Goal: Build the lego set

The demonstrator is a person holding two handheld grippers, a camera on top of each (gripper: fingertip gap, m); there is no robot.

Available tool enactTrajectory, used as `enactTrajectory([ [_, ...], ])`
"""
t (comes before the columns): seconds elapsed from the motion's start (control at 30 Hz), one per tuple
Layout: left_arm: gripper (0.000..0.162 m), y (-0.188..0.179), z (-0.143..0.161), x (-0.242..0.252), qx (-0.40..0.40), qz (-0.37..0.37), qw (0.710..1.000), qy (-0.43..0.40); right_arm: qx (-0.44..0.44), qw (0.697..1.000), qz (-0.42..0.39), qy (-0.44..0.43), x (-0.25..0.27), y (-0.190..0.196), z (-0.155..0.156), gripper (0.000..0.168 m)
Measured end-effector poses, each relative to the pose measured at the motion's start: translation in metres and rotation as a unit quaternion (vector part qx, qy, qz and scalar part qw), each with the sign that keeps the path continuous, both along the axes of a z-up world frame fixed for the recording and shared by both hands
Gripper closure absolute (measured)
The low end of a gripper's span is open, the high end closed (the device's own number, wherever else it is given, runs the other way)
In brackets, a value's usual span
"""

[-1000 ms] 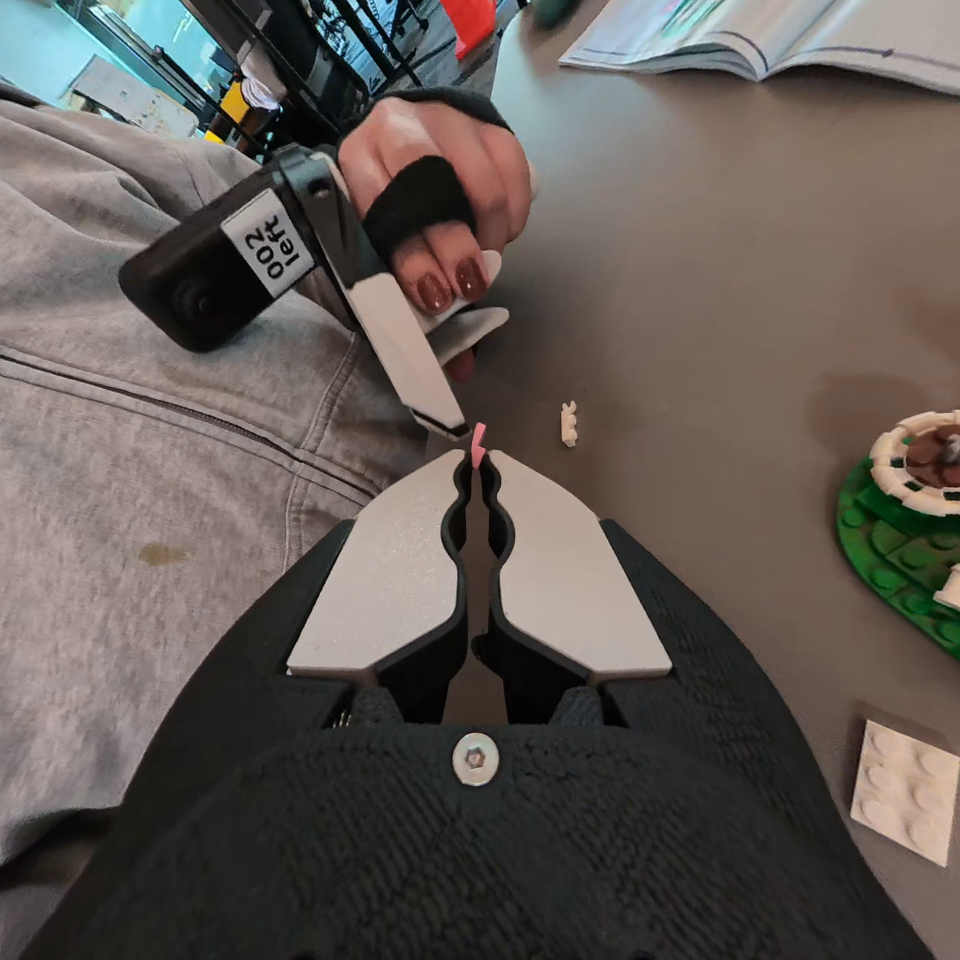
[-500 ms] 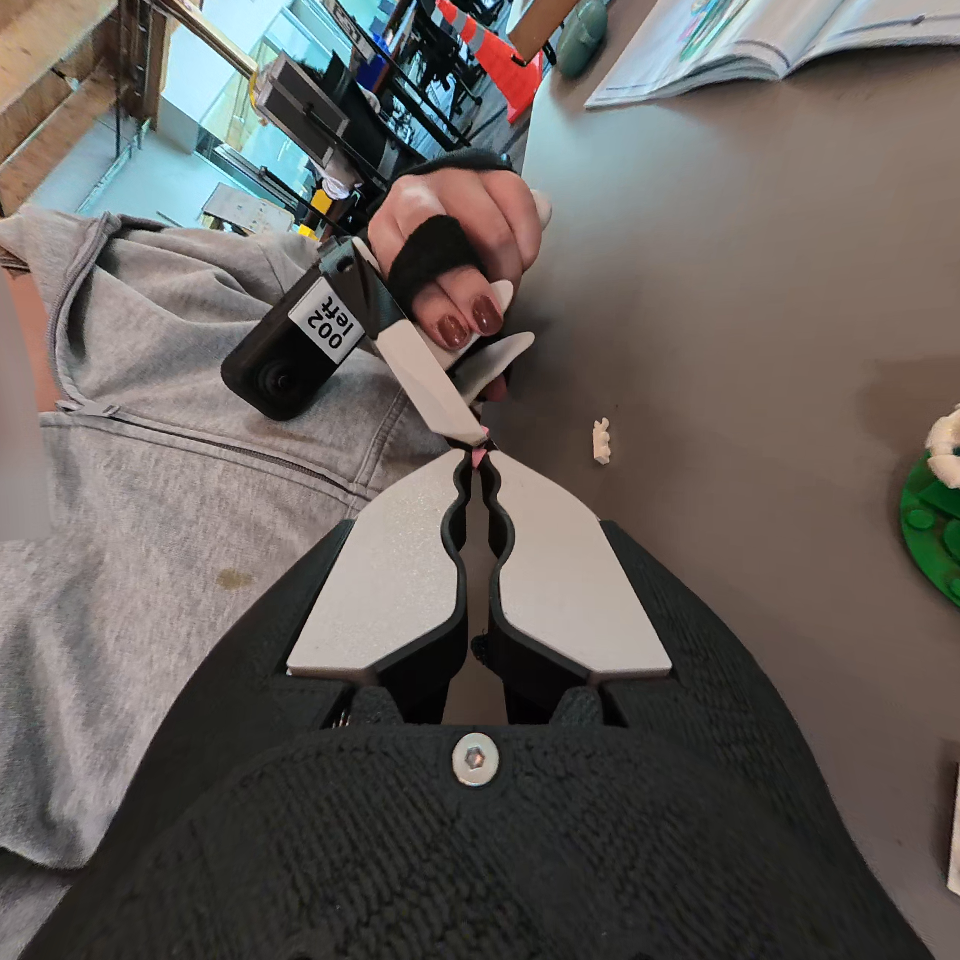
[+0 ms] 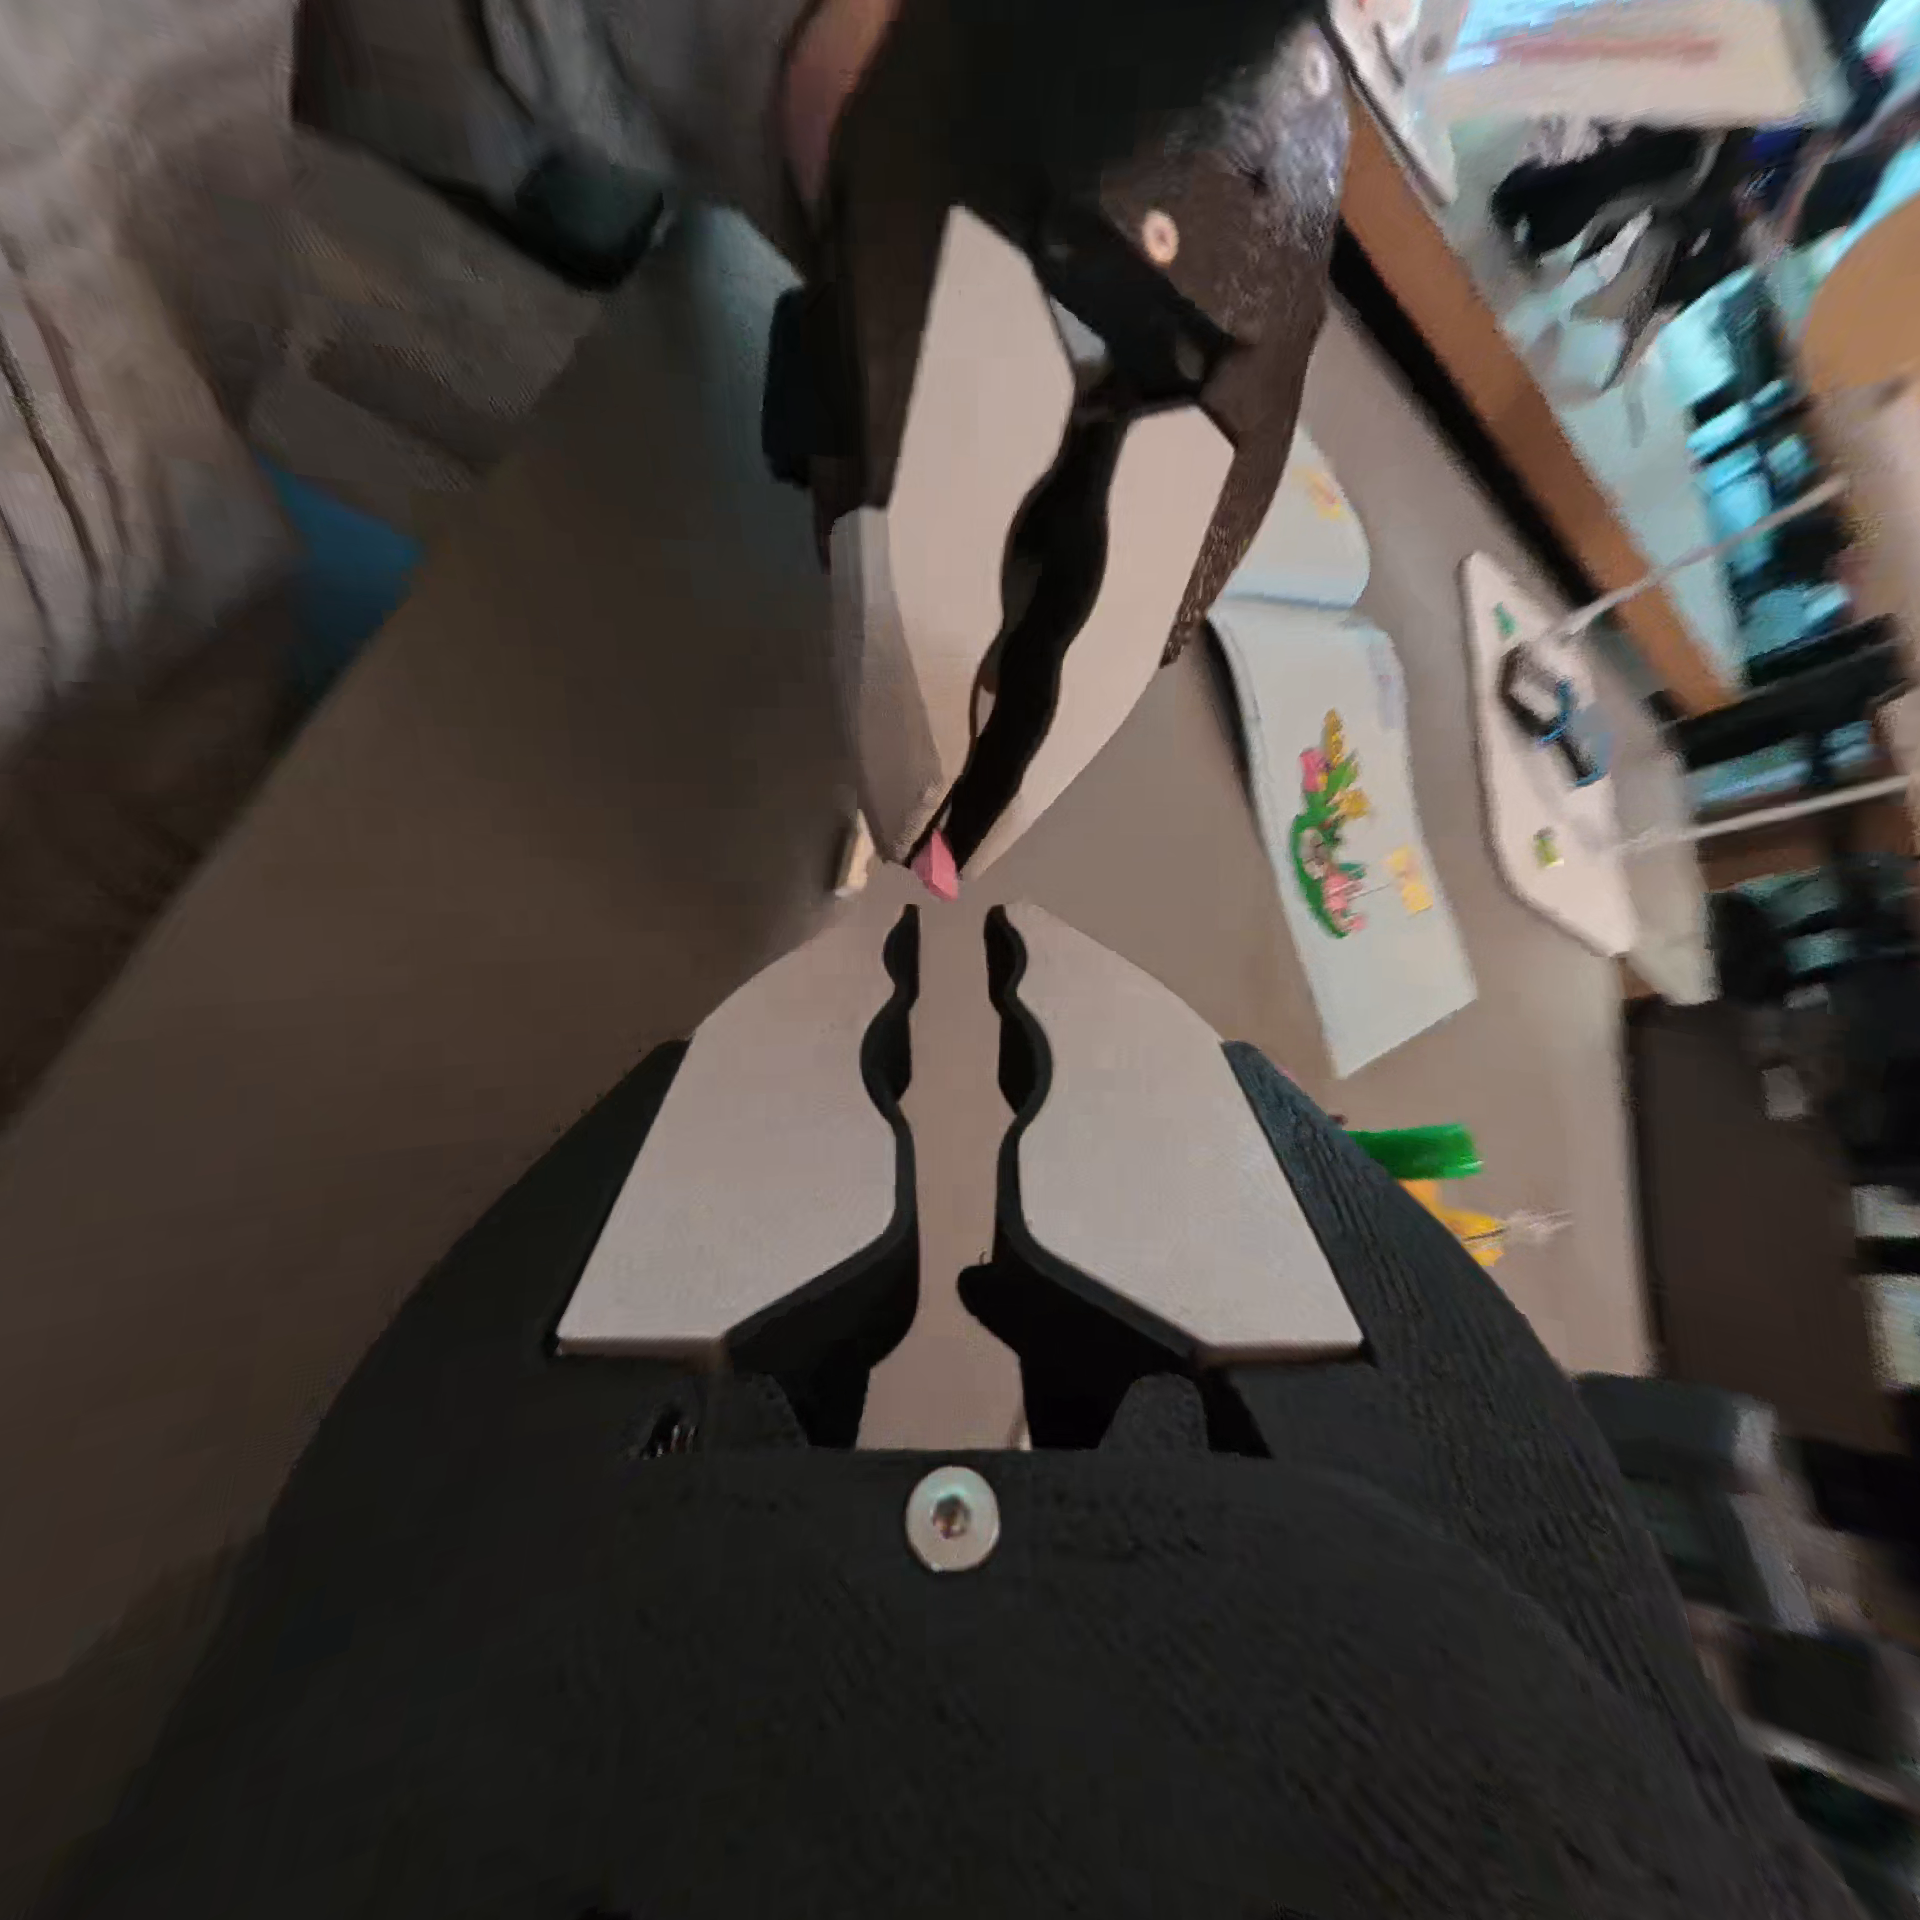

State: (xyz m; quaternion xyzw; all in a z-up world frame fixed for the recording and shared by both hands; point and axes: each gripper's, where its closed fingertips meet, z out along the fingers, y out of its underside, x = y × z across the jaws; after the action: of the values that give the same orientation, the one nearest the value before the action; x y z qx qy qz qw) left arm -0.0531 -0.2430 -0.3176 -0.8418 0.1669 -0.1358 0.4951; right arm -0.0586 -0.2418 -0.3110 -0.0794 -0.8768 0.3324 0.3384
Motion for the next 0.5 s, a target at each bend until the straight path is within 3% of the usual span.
enactTrajectory([
  [0.1, 0.155, -0.004, -0.002, 0.006, -0.025, -0.013, 0.999, -0.033, 0.061, 0.996, 0.03, 0.06, 0.0, -0.004, -0.003, 0.163],
  [0.37, 0.155, -0.009, -0.013, 0.011, -0.073, -0.023, 0.995, -0.065, 0.051, 0.994, 0.089, 0.043, 0.015, -0.019, -0.01, 0.157],
  [0.5, 0.154, -0.01, -0.013, 0.013, -0.077, -0.034, 0.993, -0.08, 0.055, 0.993, 0.096, 0.047, 0.015, -0.022, -0.011, 0.163],
])
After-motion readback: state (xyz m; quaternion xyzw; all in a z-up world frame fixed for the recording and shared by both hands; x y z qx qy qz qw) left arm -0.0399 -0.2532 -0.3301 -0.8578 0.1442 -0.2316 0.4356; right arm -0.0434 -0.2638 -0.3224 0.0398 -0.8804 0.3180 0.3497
